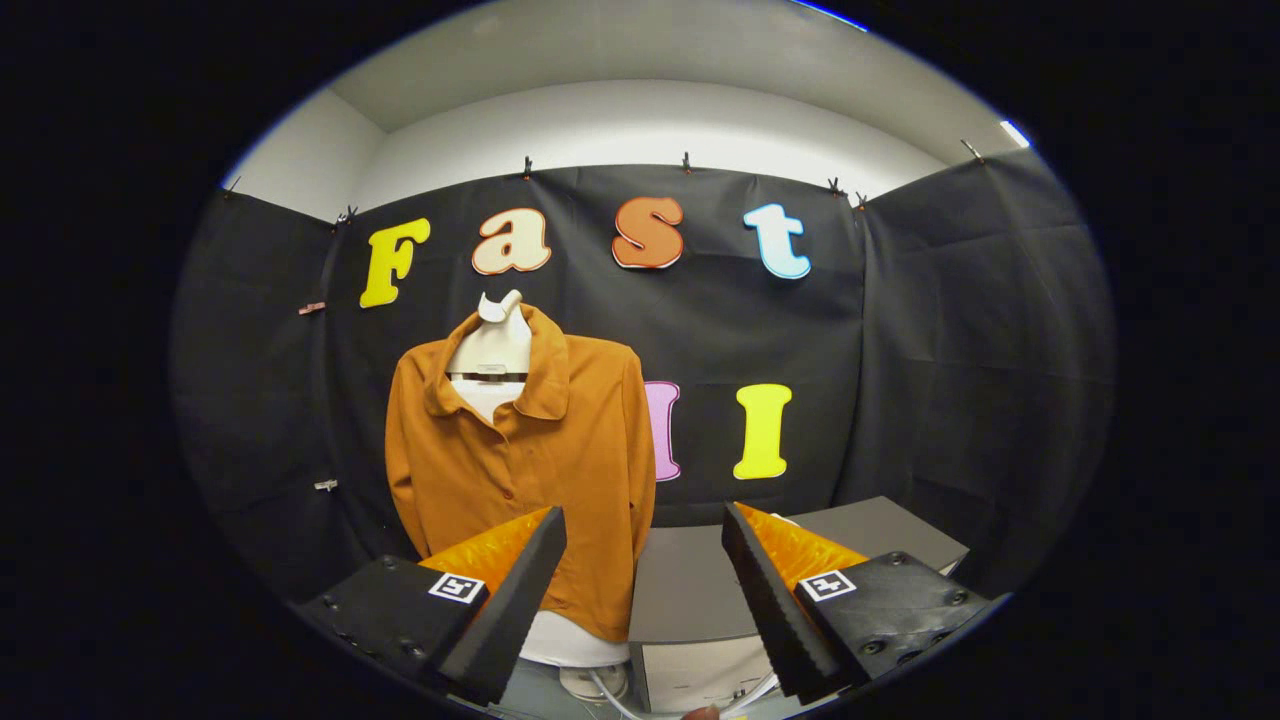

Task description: Iron the clothes twice with a garment steamer, once on the left side and once on the right side.

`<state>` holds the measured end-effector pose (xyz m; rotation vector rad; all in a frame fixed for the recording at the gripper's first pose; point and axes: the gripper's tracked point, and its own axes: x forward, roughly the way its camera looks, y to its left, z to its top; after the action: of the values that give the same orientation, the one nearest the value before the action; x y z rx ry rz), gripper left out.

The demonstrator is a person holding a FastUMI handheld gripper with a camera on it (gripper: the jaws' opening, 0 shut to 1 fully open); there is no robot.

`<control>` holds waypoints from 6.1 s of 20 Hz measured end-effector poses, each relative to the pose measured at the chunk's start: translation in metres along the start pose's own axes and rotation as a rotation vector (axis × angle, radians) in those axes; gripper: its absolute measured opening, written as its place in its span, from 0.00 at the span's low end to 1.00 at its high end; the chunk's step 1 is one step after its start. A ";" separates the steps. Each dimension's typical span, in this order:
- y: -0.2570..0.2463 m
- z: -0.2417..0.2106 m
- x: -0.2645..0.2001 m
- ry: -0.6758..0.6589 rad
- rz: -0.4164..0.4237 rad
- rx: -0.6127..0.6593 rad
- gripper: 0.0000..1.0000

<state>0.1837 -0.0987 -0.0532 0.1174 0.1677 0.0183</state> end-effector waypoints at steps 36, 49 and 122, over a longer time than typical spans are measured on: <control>-0.195 -0.254 0.174 0.999 0.047 0.327 0.40; -0.199 -0.196 0.150 0.676 0.065 0.262 0.27; 0.143 -0.417 0.110 0.619 -0.092 0.113 0.28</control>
<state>0.2210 0.0942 -0.4627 0.2145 0.7931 -0.0474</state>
